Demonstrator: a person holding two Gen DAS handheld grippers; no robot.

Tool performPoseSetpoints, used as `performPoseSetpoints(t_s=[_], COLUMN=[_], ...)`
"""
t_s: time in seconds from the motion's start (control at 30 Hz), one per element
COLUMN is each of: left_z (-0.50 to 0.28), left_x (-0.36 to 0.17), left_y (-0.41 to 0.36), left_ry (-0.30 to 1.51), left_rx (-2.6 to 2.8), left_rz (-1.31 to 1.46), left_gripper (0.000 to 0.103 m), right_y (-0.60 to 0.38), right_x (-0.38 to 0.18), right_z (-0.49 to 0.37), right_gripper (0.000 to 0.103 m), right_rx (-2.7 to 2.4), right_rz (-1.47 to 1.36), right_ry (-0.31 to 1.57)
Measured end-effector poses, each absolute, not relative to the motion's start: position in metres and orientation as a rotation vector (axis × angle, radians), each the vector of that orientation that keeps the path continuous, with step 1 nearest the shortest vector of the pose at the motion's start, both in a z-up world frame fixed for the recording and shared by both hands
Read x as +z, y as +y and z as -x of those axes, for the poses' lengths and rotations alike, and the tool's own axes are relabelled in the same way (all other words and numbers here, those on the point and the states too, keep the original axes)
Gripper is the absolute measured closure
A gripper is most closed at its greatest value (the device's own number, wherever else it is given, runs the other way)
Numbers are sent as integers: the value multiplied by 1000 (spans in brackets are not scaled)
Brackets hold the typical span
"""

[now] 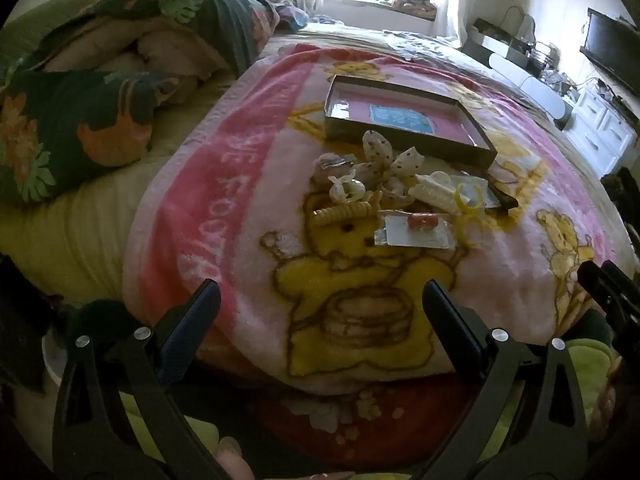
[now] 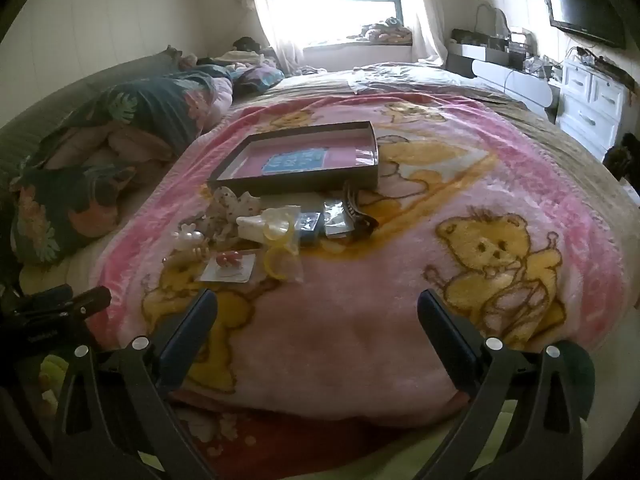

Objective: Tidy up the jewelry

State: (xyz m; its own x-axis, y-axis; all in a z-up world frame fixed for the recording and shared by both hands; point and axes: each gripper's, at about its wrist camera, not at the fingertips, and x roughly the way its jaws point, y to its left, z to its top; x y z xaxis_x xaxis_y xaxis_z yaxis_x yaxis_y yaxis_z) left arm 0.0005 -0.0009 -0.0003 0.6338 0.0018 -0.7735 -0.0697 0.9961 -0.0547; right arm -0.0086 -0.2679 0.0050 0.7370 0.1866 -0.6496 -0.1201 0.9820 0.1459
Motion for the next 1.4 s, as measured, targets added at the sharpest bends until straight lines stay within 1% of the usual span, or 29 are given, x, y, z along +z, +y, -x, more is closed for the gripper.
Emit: performPoseSetpoints(t_s=[1.4], left_z=[0], left_x=[3], left_y=[-2], left_ry=[880], left_rx=[39], left_rz=[76], left_gripper=[8], right_y=[-268], right_x=[8], right_z=[13], right_gripper=[4], right_rx=[174], right_rz=[-98], right_ry=[719])
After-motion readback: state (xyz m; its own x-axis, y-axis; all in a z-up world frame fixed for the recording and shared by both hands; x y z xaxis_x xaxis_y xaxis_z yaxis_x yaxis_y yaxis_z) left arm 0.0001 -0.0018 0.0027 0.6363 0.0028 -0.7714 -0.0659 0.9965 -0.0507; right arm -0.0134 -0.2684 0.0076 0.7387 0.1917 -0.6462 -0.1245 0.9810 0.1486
